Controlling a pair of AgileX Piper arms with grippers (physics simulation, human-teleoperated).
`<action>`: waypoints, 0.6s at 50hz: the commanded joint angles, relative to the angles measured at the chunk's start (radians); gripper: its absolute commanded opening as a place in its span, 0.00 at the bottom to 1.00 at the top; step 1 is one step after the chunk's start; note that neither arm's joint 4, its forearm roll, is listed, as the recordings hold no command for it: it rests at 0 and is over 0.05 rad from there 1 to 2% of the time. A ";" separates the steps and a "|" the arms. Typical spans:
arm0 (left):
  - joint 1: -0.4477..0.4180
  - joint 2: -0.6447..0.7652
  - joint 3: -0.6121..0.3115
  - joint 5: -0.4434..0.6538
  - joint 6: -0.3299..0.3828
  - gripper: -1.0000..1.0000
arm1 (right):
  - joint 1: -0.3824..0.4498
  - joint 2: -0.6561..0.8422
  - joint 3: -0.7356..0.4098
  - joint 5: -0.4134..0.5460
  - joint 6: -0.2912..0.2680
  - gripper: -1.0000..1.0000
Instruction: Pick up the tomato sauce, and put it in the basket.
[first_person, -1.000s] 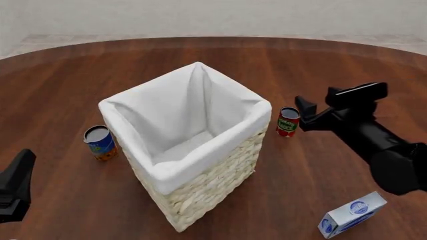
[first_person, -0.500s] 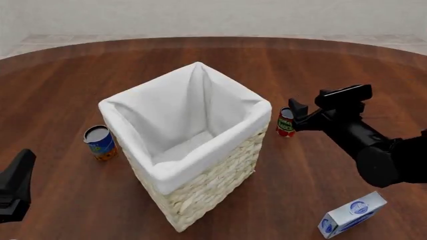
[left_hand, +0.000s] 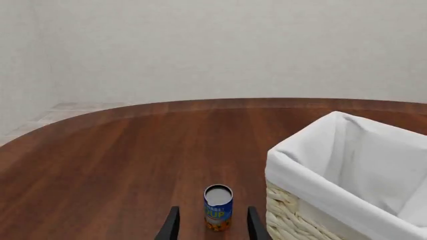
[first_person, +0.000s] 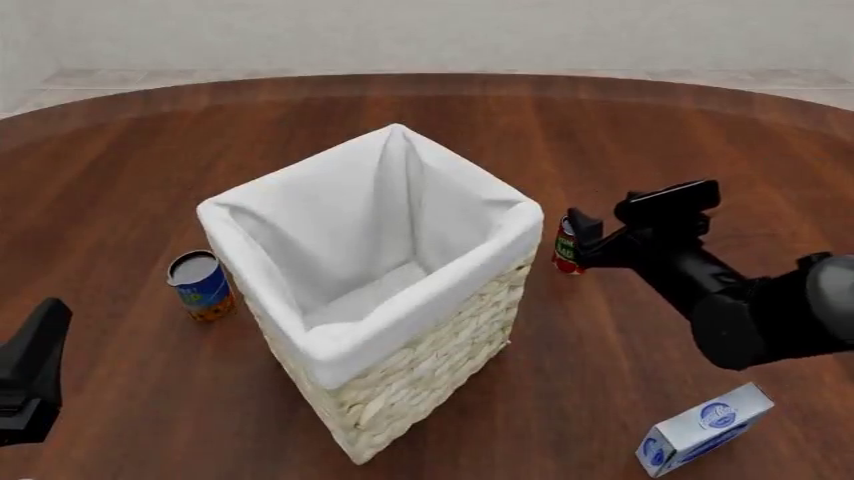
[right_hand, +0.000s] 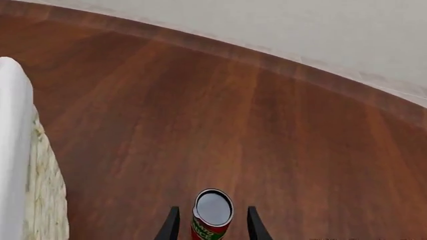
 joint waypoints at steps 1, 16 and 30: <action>0.000 0.000 0.000 0.000 0.000 1.00 | -0.004 0.044 -0.015 -0.016 0.002 1.00; 0.000 0.000 0.000 0.000 0.000 1.00 | -0.009 0.085 -0.041 -0.024 0.010 1.00; 0.000 0.000 0.000 0.000 0.000 1.00 | -0.013 0.134 -0.056 -0.042 0.018 1.00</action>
